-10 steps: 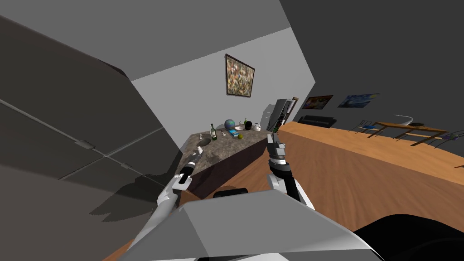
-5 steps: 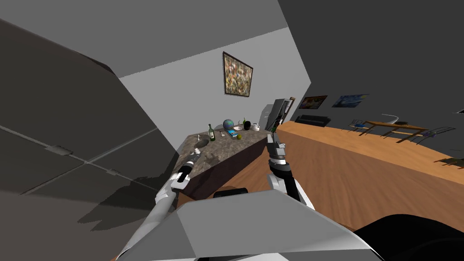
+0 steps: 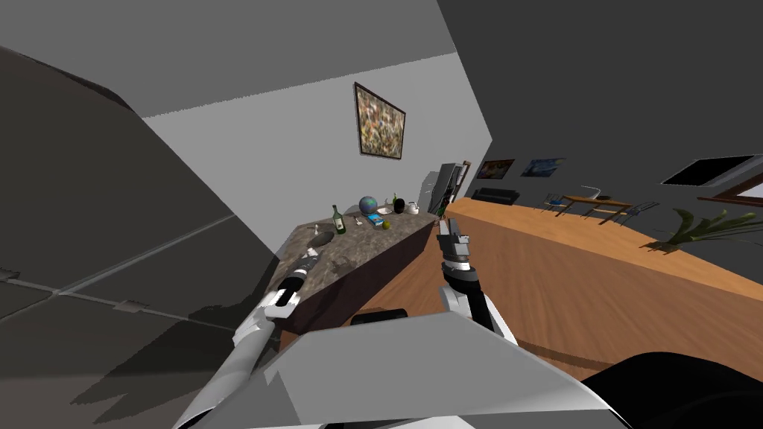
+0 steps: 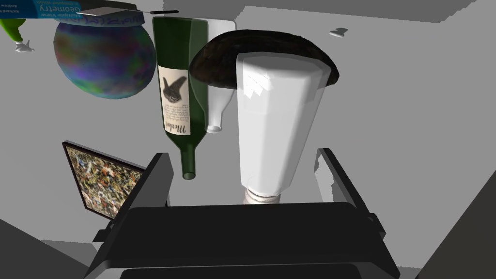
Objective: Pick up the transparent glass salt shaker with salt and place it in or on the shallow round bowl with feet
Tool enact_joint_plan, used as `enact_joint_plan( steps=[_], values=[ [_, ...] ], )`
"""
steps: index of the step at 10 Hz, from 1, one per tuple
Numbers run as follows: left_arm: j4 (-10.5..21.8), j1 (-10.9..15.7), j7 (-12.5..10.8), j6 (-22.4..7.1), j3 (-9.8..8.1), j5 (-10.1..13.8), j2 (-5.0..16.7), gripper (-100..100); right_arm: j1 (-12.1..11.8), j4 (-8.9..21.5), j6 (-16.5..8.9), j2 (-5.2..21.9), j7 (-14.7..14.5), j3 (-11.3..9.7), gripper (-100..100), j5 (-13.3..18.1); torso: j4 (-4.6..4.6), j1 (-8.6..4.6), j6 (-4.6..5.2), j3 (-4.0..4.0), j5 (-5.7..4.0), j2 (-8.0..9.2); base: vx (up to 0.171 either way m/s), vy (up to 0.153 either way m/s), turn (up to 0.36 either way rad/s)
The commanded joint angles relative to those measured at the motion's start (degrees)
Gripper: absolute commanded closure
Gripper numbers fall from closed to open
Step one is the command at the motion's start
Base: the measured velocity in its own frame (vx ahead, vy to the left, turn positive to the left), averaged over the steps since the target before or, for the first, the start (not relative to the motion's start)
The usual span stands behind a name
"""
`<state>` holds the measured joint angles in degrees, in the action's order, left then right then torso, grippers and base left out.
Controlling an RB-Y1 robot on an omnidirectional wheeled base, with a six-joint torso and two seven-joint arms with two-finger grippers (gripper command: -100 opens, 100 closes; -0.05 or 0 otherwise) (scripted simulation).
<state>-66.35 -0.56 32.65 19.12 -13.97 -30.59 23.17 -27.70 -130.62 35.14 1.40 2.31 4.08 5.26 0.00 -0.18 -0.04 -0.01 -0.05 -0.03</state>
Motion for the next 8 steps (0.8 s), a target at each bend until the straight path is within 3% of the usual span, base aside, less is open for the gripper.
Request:
enact_joint_plan(
  steps=[1,2,3,7,8],
  values=[
    [1.5,-0.3,-0.7,1.3,-1.54,0.8,1.6,-100,0.0,0.0,0.0,0.0,0.0,0.0,0,0.0,0.0,0.0,0.0,0.0,0.0,0.0,0.015,-0.069,-0.17],
    [2.0,0.3,0.1,1.3,-1.33,0.4,0.7,-100,0.0,0.0,0.0,0.0,0.0,0.0,0,0.0,-0.01,-0.02,-0.01,-0.01,0.0,-0.01,0.006,-0.026,-0.023],
    [2.2,0.3,0.1,1.7,-1.49,0.5,0.8,100,0.0,0.0,0.0,0.0,0.0,0.0,0,0.0,0.0,0.1,-0.03,0.01,0.02,0.02,0.001,-0.002,0.021],
    [2.2,0.3,0.1,1.6,-1.47,0.5,0.8,100,0.0,0.0,0.0,0.0,0.0,0.0,0,0.0,0.01,0.21,-0.03,0.03,0.05,0.05,0.0,0.0,0.0],
    [2.2,0.3,0.1,1.6,-1.47,0.5,0.8,0,0.0,0.0,0.0,0.0,0.0,0.0,0,0.0,0.01,0.22,-0.03,0.03,0.05,0.05,0.0,0.0,0.0]
  ],
)
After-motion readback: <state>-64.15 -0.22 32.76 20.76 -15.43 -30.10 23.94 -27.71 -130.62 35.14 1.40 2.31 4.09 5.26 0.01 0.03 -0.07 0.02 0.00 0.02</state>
